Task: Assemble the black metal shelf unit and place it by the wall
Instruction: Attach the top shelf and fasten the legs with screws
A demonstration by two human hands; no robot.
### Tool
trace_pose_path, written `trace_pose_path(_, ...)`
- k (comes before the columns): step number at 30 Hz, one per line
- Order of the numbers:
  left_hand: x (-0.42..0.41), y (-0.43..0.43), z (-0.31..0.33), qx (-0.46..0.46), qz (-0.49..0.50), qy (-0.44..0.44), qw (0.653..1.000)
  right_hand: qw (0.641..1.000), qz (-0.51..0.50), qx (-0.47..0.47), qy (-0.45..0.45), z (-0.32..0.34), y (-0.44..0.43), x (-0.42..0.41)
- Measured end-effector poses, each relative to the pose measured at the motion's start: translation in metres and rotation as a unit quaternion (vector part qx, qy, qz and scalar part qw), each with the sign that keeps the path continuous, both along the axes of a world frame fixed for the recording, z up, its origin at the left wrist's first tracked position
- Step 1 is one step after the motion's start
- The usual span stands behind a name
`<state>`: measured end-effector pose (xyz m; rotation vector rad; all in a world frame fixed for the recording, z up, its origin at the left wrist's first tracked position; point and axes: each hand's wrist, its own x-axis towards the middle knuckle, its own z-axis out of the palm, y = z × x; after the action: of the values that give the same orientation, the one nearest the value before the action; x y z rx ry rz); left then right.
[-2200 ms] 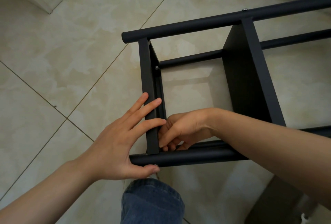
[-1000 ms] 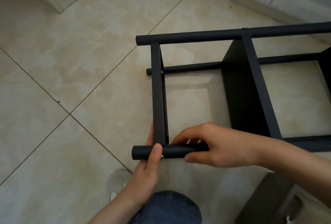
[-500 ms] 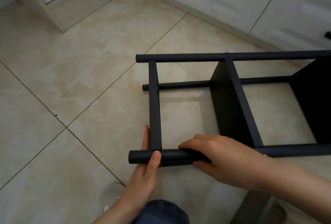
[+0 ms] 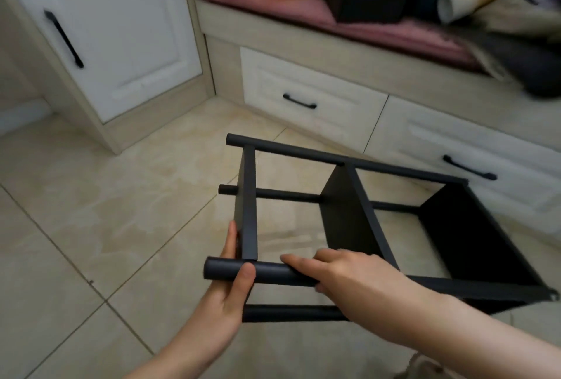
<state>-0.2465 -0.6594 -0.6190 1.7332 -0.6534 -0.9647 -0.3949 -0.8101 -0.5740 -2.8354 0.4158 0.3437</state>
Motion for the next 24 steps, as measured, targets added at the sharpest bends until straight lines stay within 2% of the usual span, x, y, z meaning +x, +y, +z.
trace_pose_path(6,0.03,-0.023,0.087,-0.024,-0.02,-0.094,0.995,0.996,-0.043,0.01,-0.082,0.05,-0.011,0.017)
trace_pose_path(14,0.051,-0.045,0.213,0.033,-0.08,-0.264,0.961,0.962,-0.119,0.12,-0.217,0.124,-0.01,0.03)
trace_pose_path(19,0.041,-0.049,0.265,-0.035,-0.1,-0.285,0.953,0.917,-0.17,0.183,-0.31,0.152,0.005,0.018)
trace_pose_path(24,0.01,-0.042,0.279,-0.088,-0.037,-0.306,0.947,0.88,-0.239,0.258,-0.32,0.165,0.018,0.002)
